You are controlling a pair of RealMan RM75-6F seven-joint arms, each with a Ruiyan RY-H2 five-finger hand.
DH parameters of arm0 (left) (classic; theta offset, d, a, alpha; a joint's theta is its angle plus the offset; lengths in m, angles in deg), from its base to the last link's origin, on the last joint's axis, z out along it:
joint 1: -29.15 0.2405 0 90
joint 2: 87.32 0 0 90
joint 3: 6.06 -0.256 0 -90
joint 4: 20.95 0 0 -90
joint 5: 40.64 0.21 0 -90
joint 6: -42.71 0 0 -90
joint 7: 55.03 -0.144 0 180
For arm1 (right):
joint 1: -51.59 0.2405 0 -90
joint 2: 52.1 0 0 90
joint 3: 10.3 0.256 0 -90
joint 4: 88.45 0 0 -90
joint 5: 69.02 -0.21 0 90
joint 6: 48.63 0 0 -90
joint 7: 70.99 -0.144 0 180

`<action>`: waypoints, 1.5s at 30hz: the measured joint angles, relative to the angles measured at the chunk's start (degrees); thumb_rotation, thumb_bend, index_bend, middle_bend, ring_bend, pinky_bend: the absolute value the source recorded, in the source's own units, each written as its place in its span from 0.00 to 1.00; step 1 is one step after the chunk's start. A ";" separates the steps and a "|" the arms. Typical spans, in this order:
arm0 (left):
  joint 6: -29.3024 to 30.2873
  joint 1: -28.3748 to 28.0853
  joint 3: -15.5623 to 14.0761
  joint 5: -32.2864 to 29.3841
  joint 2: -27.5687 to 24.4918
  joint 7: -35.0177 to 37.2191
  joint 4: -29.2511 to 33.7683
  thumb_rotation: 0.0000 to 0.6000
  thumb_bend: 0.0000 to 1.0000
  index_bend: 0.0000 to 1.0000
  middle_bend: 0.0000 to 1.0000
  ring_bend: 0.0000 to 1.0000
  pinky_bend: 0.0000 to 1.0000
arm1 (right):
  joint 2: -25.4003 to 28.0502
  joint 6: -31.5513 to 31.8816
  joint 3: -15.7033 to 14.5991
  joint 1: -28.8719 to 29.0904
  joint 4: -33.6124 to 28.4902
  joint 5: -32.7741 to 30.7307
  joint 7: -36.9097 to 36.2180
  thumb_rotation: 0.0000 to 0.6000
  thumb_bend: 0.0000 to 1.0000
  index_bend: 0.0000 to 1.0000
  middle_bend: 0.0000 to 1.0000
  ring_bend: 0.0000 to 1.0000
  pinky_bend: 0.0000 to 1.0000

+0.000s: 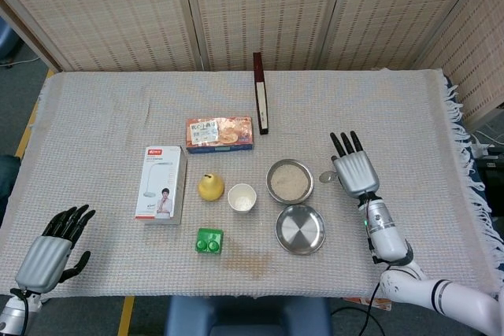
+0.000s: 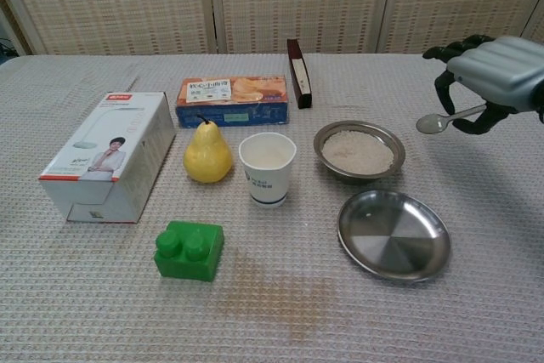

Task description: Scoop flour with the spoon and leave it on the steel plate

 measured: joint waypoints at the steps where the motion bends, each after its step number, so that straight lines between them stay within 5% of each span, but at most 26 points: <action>1: 0.04 0.01 -0.03 0.05 -0.08 0.16 0.02 1.00 0.41 0.00 0.00 0.00 0.11 | -0.27 0.00 0.19 0.77 -0.42 -0.66 2.11 1.00 0.42 0.70 0.03 0.00 0.00; 8: 0.56 0.14 -0.29 0.69 -0.62 1.23 0.11 1.00 0.41 0.00 0.00 0.00 0.11 | -4.09 0.65 0.24 6.70 -0.92 -5.33 18.51 1.00 0.42 0.71 0.03 0.00 0.00; 18: 0.69 0.10 -0.47 1.20 -0.91 2.08 0.15 1.00 0.41 0.00 0.00 0.00 0.11 | -10.00 4.03 -3.78 12.36 2.15 -8.87 36.01 1.00 0.42 0.71 0.03 0.00 0.00; 34: 0.04 -0.09 -0.37 0.78 -0.72 1.47 0.08 1.00 0.42 0.00 0.00 0.00 0.11 | -13.86 3.88 -8.11 14.95 5.14 -9.14 39.43 1.00 0.43 0.73 0.03 0.00 0.00; 45: -0.26 -0.16 -0.39 0.52 -0.91 1.81 0.11 1.00 0.42 0.00 0.00 0.00 0.11 | -14.82 2.75 -8.28 14.82 5.63 -9.39 35.66 1.00 0.43 0.73 0.03 0.00 0.00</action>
